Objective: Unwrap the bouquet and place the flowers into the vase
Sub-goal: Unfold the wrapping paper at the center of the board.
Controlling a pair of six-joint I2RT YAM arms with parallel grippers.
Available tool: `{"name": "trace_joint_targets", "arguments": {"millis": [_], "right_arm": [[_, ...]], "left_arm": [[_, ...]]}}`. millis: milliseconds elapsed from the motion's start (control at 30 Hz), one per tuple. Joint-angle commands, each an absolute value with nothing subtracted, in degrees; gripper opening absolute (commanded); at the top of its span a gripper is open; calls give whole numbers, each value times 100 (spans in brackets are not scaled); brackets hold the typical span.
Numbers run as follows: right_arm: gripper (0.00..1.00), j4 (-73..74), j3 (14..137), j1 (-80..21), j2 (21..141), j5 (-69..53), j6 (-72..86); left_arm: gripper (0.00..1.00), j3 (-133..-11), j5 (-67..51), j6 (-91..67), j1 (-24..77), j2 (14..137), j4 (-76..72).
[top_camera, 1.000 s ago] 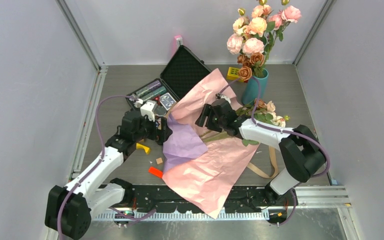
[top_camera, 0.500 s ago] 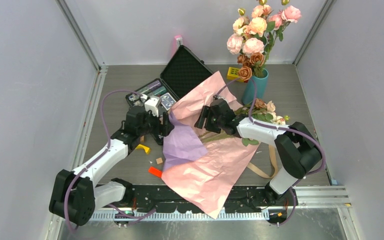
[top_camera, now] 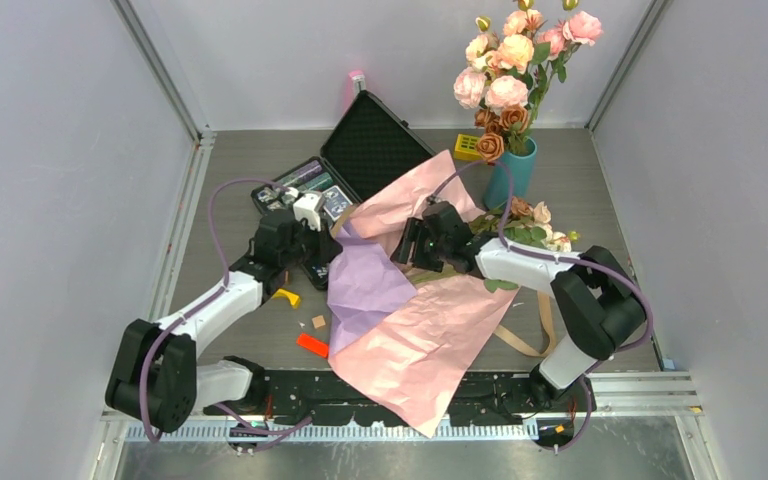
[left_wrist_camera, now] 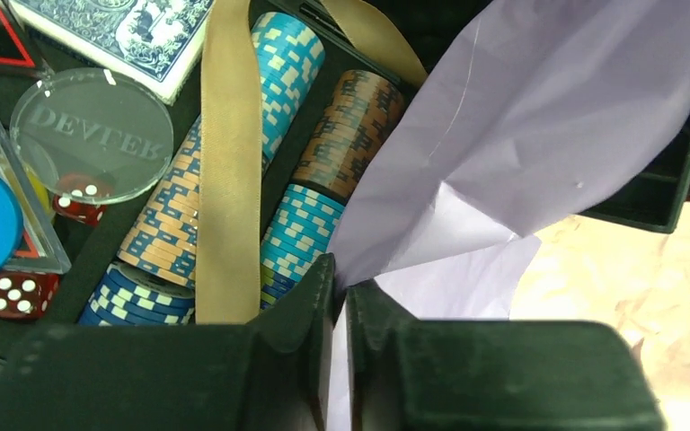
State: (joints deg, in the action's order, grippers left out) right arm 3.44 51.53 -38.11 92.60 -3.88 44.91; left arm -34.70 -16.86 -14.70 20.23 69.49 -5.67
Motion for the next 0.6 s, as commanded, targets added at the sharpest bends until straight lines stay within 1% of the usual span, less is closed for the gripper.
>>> {"name": "trace_joint_targets", "arguments": {"millis": [0, 33, 167, 333, 533, 567], "right_arm": [[65, 347, 5088, -3797, 8829, -415, 4399], [65, 367, 5053, -3797, 8796, -419, 4396], [65, 499, 4922, -3792, 8546, -426, 4402], [65, 717, 4680, -3797, 8070, -342, 4400], [66, 1095, 4395, -3797, 7389, -338, 4359], [68, 1172, 4355, -3797, 7206, -405, 4359]], "left_arm": [[3, -3401, -2028, -1726, 1995, 6846, -967], [0, -3333, -2134, -1864, 1995, 6825, -993], [0, -2968, -2415, -2458, 2010, 6744, -1138], [0, -2604, -2229, -3032, 2021, 6500, -1101], [0, -2817, -1944, -3292, 2019, 6212, -457], [0, -2891, -1877, -3281, 2021, 6208, -311]]}}
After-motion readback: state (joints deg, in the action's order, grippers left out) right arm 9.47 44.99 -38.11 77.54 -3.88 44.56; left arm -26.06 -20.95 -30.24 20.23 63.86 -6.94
